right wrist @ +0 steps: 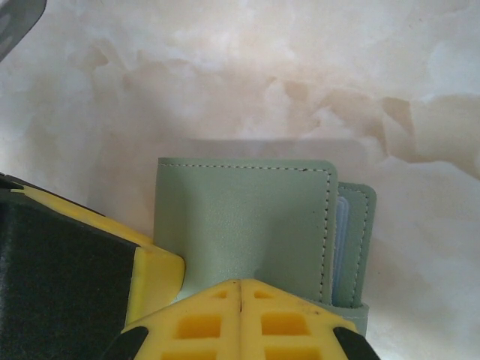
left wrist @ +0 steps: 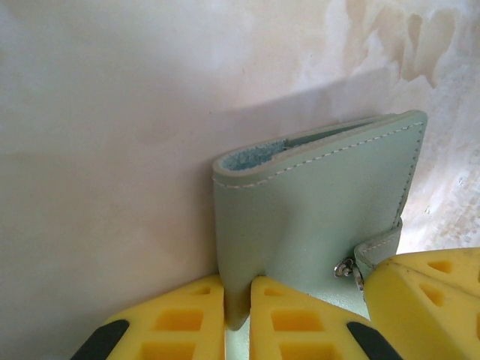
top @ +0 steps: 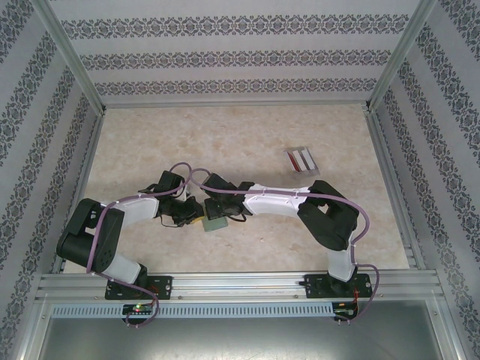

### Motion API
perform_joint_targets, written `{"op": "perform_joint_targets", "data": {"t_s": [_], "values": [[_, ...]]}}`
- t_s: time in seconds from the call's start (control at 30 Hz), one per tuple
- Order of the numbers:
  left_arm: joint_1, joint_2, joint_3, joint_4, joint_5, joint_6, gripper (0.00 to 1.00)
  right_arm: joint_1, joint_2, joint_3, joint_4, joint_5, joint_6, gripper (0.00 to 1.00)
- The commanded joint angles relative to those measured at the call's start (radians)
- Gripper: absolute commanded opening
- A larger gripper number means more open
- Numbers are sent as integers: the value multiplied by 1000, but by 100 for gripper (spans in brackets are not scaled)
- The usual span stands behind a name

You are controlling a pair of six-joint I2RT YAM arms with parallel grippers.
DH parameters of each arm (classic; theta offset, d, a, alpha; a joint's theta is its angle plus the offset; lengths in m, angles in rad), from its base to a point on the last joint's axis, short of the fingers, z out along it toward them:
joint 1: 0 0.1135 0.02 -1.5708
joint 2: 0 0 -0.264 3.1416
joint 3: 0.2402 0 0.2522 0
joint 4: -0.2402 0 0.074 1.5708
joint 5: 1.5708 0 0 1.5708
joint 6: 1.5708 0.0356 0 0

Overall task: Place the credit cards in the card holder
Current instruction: Close the button on the card holder.

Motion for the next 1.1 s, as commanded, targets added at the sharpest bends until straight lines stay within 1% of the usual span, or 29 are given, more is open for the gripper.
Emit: {"op": "perform_joint_targets", "data": {"t_s": [0.0, 0.07, 0.17, 0.3, 0.43, 0.57, 0.77, 0.93, 1.07], "values": [[-24, 56, -34, -12, -59, 7, 13, 5, 28, -7, 16, -41, 7, 2], [-24, 57, -36, -10, -61, 4, 13, 9, 29, -11, 13, -33, 0, 1], [-24, 58, -38, 2, -48, -5, 13, 26, 26, -37, 17, 15, -32, 1], [-24, 56, -39, 4, -48, -8, 12, 45, 31, -97, 70, 84, -79, 1], [-24, 65, -37, 4, -46, -9, 12, 57, 29, -141, 131, 113, -119, 1], [-24, 73, -37, 6, -45, -11, 12, 68, 5, -185, 172, 104, -150, 0], [-24, 78, -39, 4, -56, -17, 12, 68, -34, -289, 232, 57, -192, 0], [-23, 103, -38, 16, -55, -30, 12, 67, -5, -359, 309, -2, -229, 0], [-24, 113, -36, 25, -52, -42, 12, 68, 17, -414, 350, 0, -243, 0]]}}
